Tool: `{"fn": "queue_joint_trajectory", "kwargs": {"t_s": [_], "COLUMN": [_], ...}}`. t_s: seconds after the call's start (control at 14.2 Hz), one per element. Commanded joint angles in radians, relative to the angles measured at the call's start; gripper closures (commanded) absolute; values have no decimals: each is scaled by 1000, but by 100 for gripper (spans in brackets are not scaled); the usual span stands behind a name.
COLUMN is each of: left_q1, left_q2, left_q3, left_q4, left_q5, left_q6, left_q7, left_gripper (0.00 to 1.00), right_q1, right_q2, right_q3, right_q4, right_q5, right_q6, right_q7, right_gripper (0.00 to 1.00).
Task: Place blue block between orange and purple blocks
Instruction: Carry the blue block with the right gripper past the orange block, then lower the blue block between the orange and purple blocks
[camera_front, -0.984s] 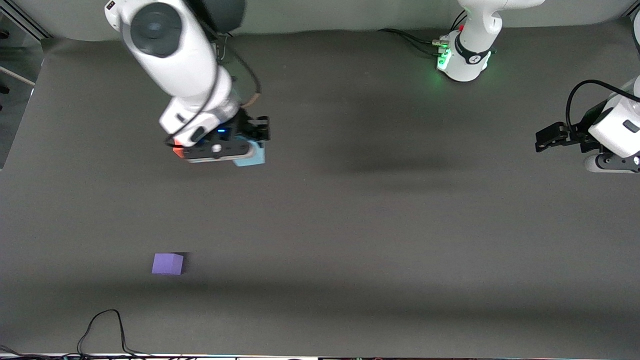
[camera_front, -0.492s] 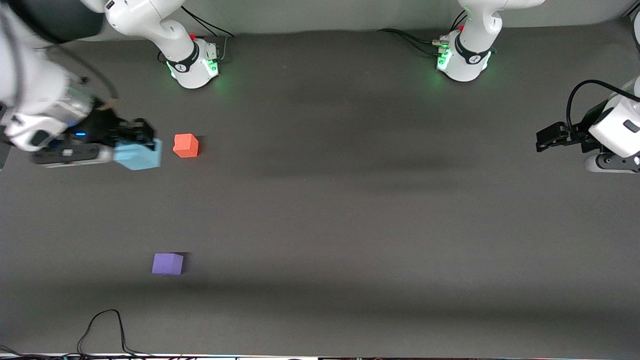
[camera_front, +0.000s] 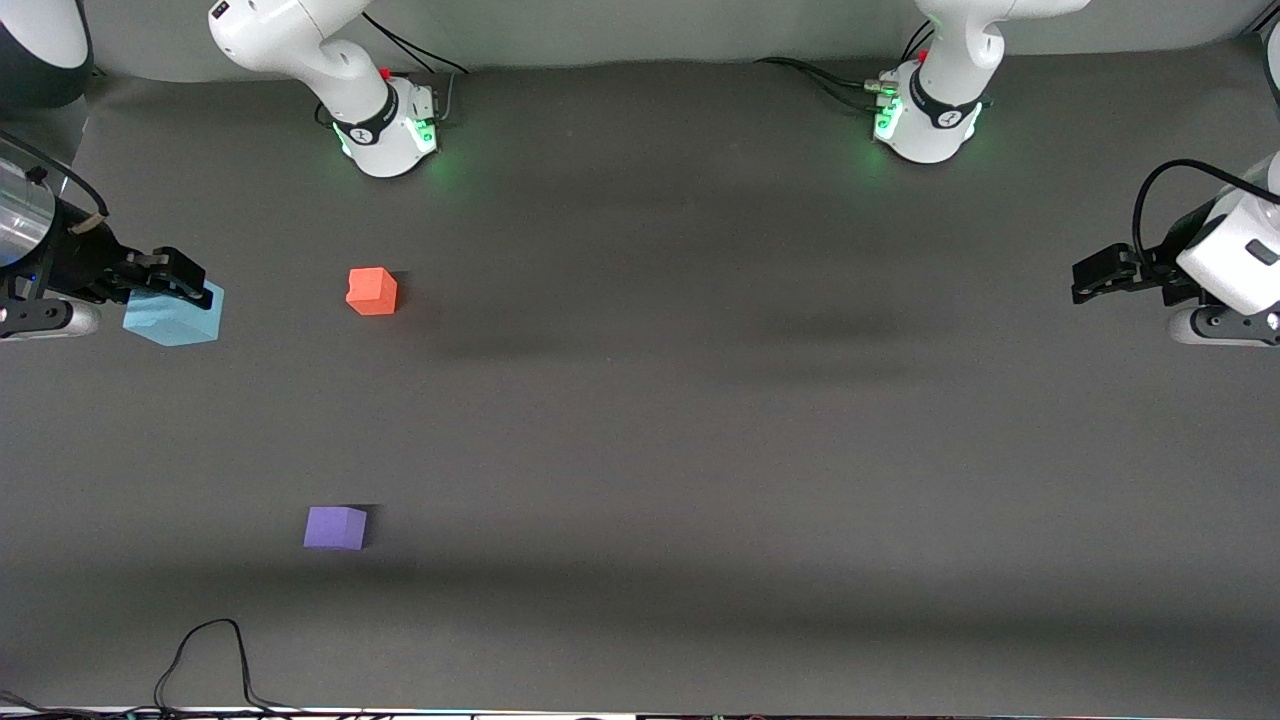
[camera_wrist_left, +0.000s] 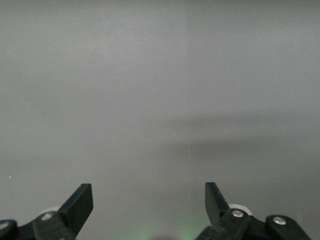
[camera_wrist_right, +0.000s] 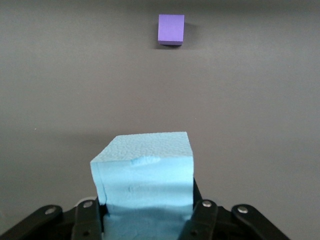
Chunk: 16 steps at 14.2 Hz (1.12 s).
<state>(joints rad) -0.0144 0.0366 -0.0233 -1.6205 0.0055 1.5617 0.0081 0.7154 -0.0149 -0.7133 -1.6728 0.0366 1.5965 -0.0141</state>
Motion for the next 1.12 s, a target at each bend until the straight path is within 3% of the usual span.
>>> {"fn": "queue_joint_trajectory", "kwargs": {"t_s": [0.0, 0.21, 0.56, 1.05], "left_q1": [2, 2, 4, 2], "left_q2": [-20, -20, -18, -18], "left_q3": [-3, -3, -3, -3], "left_q4": [-16, -18, -19, -19], "left_q5": [11, 10, 10, 11], "left_q6": [1, 1, 8, 14], "left_q7": [15, 18, 16, 16], "left_gripper": [0, 0, 0, 0], "right_q1": [15, 15, 25, 45], "right_q2": [4, 12, 81, 311], "right_q3": [-11, -11, -3, 5], "right_q4": [-89, -217, -514, -545], "right_q5": [-18, -10, 31, 255], "right_q6": [101, 238, 653, 841], "right_q7": [-18, -18, -26, -202], "right_gripper": [68, 68, 68, 68]}}
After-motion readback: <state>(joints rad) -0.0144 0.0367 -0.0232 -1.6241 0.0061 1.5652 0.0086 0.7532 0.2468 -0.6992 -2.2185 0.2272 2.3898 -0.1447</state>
